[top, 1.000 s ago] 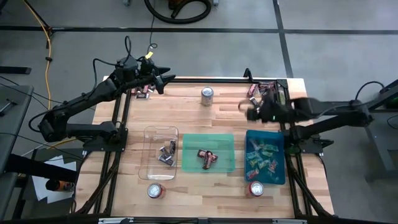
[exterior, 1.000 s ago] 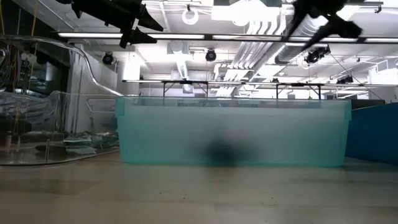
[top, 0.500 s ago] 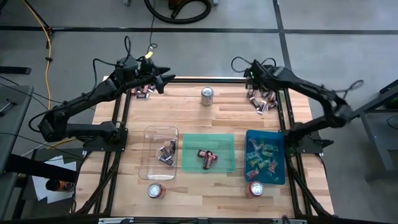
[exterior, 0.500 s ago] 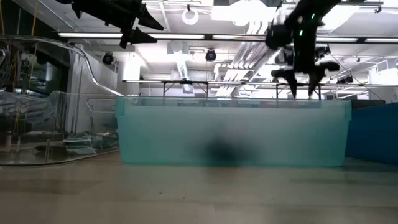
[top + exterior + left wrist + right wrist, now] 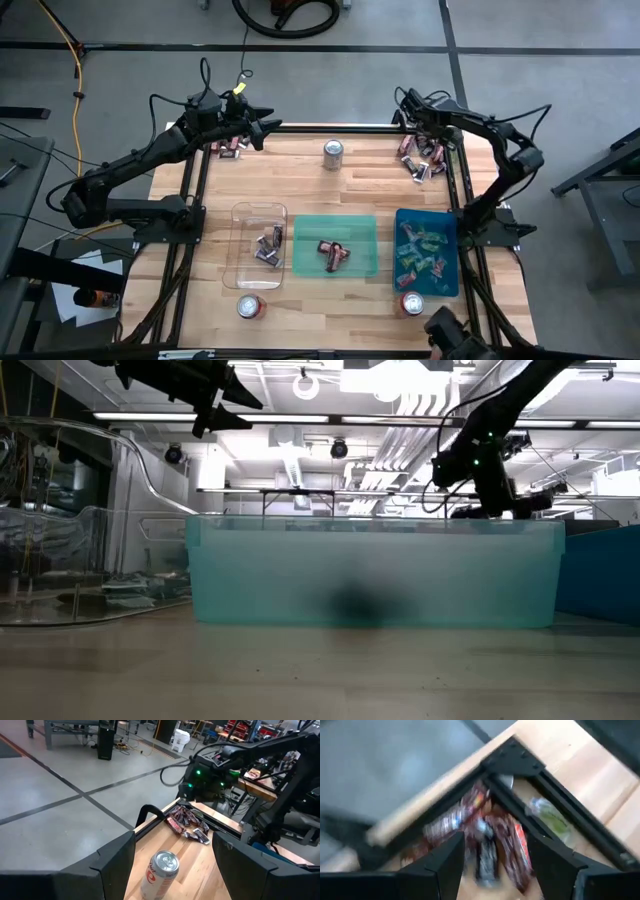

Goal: Organize candy in baskets
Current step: Put the green gummy into the blue bin

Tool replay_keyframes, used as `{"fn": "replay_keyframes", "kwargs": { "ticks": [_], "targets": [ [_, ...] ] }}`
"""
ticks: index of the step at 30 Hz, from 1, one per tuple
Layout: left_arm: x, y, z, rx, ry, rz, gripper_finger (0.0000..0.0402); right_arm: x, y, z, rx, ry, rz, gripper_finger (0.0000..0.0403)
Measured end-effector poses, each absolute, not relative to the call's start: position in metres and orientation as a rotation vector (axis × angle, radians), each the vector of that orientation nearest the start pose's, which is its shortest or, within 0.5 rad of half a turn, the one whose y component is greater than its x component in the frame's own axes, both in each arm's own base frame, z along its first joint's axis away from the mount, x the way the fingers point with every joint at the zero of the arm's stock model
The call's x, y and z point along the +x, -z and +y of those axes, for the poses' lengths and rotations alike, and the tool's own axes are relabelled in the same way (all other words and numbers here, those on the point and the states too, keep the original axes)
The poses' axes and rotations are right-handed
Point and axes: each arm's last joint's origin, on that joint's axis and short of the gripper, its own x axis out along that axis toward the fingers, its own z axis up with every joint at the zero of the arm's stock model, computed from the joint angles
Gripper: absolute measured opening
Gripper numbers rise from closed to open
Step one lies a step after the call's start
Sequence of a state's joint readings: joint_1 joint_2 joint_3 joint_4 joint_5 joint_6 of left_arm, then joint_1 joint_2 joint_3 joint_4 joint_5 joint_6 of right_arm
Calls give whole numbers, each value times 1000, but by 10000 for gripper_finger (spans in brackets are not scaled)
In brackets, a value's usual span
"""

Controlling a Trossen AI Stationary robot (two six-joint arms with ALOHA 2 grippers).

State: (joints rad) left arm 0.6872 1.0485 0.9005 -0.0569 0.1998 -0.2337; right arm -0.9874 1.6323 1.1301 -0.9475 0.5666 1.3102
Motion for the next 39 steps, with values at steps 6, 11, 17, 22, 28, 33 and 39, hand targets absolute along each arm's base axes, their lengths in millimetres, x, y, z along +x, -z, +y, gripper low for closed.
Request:
{"fn": "replay_keyframes", "kwargs": {
  "ticks": [6,11,17,22,28,33,39],
  "targets": [
    [184,-336,144,-317,-506,132,252,131,-206,-264,1376,2153,353,210],
    [184,-336,144,-298,-505,138,252,140,-221,-249,1277,2003,514,210],
    [184,-336,144,-293,-504,139,252,156,-253,-212,973,1683,808,210],
    [184,-335,144,-294,-504,143,252,139,-273,-150,885,1684,935,210],
    [184,-335,144,-293,-504,143,252,85,-267,-89,1057,1730,821,200],
    [184,-335,144,-292,-504,143,252,55,-260,-66,1192,1841,545,182],
    [184,-335,144,-295,-505,141,252,24,-278,-51,1212,2107,111,154]
  ]
}}
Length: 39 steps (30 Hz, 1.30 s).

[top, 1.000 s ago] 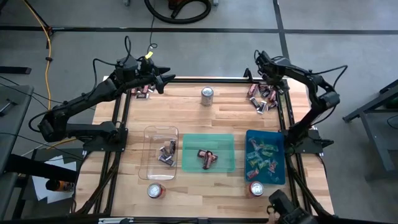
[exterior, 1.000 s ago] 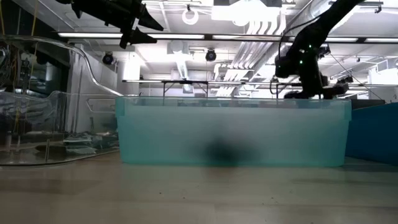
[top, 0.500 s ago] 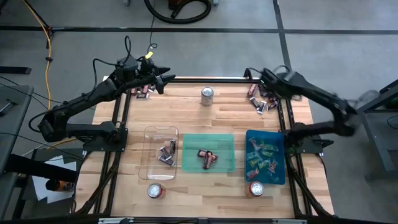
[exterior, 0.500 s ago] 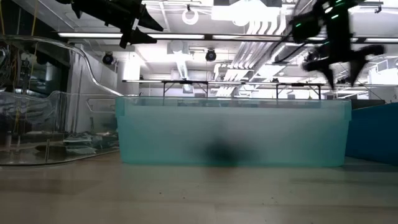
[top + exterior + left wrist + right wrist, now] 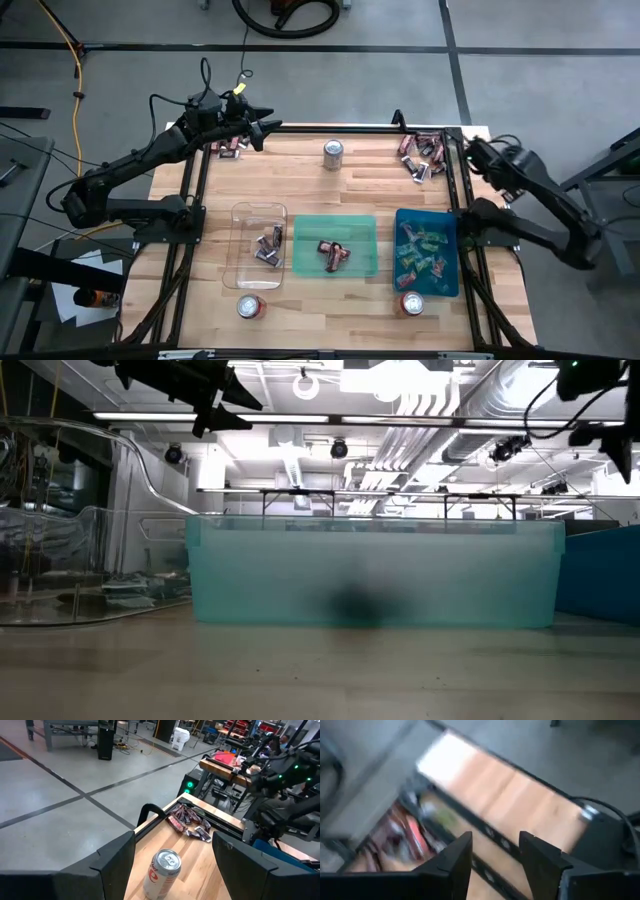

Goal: Organize candy in baskets
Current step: Put the green gummy into the blue bin

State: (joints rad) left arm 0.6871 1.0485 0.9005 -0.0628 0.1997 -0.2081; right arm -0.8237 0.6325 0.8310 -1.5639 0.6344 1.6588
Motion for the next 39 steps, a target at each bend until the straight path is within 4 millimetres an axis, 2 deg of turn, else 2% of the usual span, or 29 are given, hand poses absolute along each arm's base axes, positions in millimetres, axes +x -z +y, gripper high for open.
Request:
{"fn": "replay_keyframes", "kwargs": {
  "ticks": [3,8,12,15,19,22,27,31,35,39],
  "targets": [
    [184,-335,144,-295,-505,141,252,16,-281,-50,1181,2164,-83,148],
    [184,-335,144,-294,-505,141,252,9,-281,-53,1094,2280,18,147],
    [184,-335,144,-295,-505,140,252,11,-286,-70,1097,2167,34,147],
    [184,-335,144,-311,-506,137,252,10,-294,-83,1071,2088,-26,147],
    [184,-335,144,-321,-507,136,252,-3,-314,-87,996,2198,-221,147],
    [184,-335,144,-320,-507,135,252,-14,-331,-98,899,2227,-201,147],
    [184,-335,144,-320,-508,135,252,-49,-351,-129,889,2285,-80,147],
    [184,-335,144,-304,-507,139,252,-91,-357,-156,986,2199,-48,147],
    [184,-335,144,-293,-508,142,252,-127,-347,-178,1081,2017,-35,147],
    [184,-335,144,-293,-524,141,252,-146,-313,-203,1256,1759,37,147]
  ]
}}
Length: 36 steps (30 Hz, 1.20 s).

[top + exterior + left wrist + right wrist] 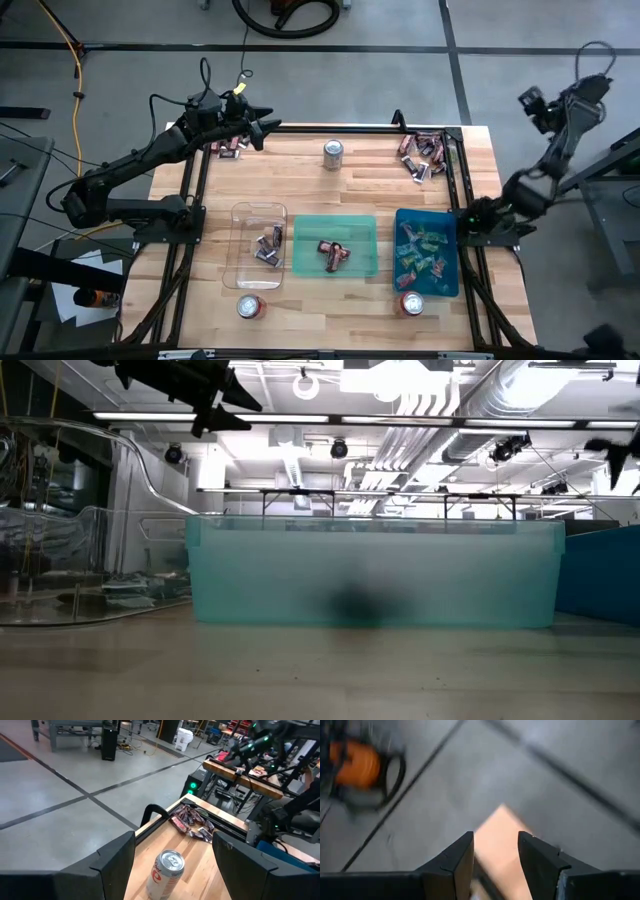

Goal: Organize candy in baskets
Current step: Put the green gummy into the blue bin

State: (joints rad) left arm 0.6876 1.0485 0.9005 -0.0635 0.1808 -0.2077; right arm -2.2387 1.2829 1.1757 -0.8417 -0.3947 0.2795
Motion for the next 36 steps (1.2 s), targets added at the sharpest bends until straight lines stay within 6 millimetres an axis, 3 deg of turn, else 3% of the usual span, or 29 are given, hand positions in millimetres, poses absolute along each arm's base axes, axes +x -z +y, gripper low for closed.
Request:
{"fn": "replay_keyframes", "kwargs": {
  "ticks": [7,10,14,18,27,31,36],
  "targets": [
    [183,-335,145,-295,-571,136,252,-148,-234,-240,1614,1380,365,147],
    [183,-335,145,-295,-572,136,252,-140,-210,-252,1663,1236,484,147],
    [183,-335,146,-302,-586,132,252,-122,-191,-268,1637,1109,590,147],
    [183,-335,146,-333,-589,123,252,-100,-185,-281,1568,987,634,147],
    [183,-335,146,-336,-594,122,252,-101,-184,-282,1522,978,647,147],
    [183,-335,146,-342,-595,121,252,-108,-186,-285,1491,1008,621,147],
    [183,-335,146,-345,-595,120,252,-141,-214,-290,1495,1140,489,147]
  ]
}}
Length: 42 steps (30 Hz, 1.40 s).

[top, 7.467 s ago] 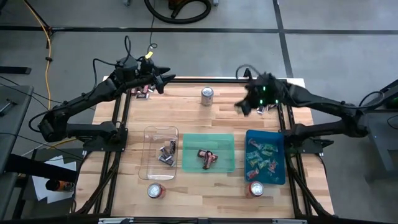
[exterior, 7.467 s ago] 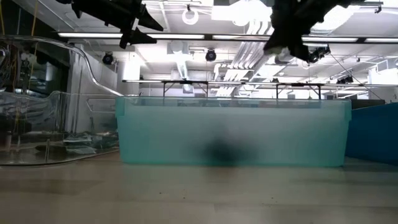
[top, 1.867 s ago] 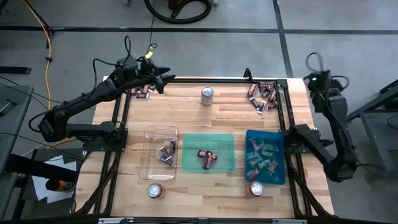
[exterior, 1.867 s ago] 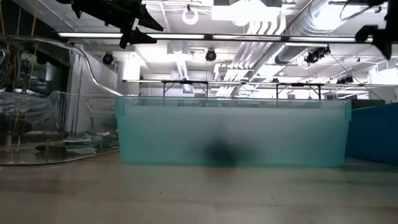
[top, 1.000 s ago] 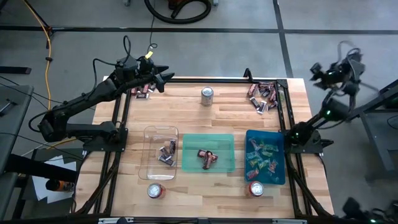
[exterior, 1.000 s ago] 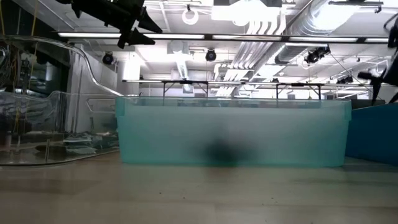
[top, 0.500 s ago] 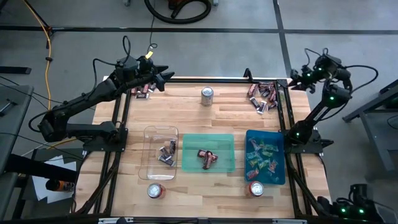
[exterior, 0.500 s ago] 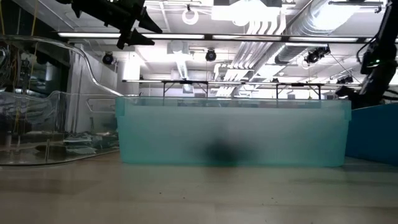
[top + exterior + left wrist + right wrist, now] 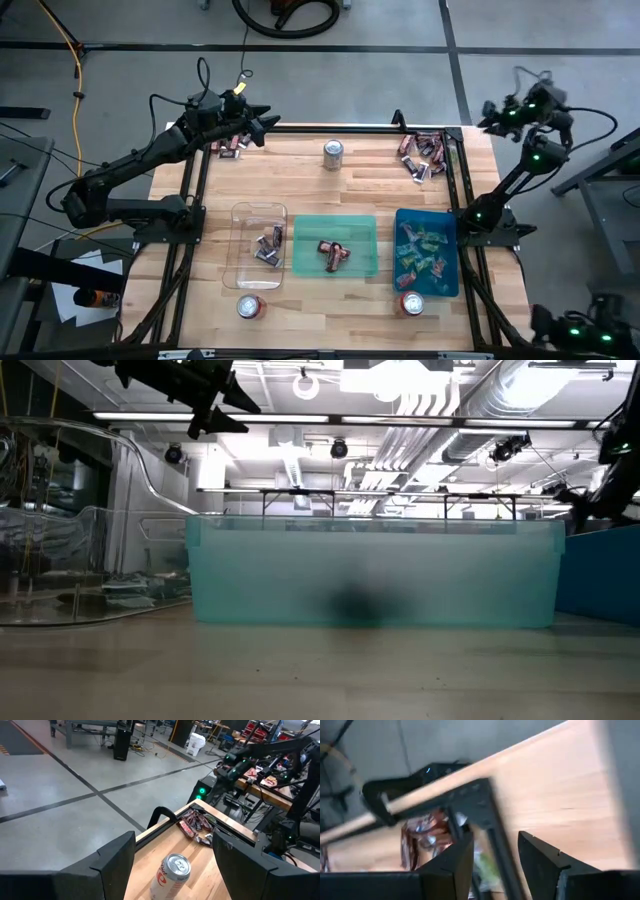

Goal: Organize candy in baskets
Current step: Put the green gummy into the blue bin

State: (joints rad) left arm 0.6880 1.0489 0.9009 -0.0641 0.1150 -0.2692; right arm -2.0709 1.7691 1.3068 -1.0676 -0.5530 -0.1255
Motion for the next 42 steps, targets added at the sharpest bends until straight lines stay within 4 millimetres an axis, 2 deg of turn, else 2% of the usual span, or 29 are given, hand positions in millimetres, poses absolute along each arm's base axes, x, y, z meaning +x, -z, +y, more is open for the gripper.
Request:
{"fn": "replay_keyframes", "kwargs": {
  "ticks": [2,4,7,13,17,20,23,29,33,42],
  "targets": [
    [183,-335,146,-345,-595,120,252,-149,-225,-284,1530,1182,537,147],
    [183,-335,146,-345,-595,120,252,-155,-225,-277,1574,1219,569,146],
    [183,-335,146,-337,-594,123,252,-154,-207,-264,1669,1189,576,144],
    [181,-335,148,-309,-600,131,252,-128,-160,-230,1875,1035,666,144],
    [177,-335,153,-312,-606,132,252,-114,-146,-215,1952,893,497,144],
    [172,-334,158,-327,-630,137,252,-105,-144,-214,1882,814,297,144],
    [168,-333,162,-347,-657,132,252,-100,-140,-214,1865,808,229,144],
    [162,-334,168,-360,-699,119,252,-103,-136,-218,1795,837,200,144],
    [160,-334,170,-367,-708,112,252,-102,-133,-228,1751,946,272,144],
    [160,-333,170,-386,-712,111,252,-103,-131,-228,1743,967,287,144]
  ]
}}
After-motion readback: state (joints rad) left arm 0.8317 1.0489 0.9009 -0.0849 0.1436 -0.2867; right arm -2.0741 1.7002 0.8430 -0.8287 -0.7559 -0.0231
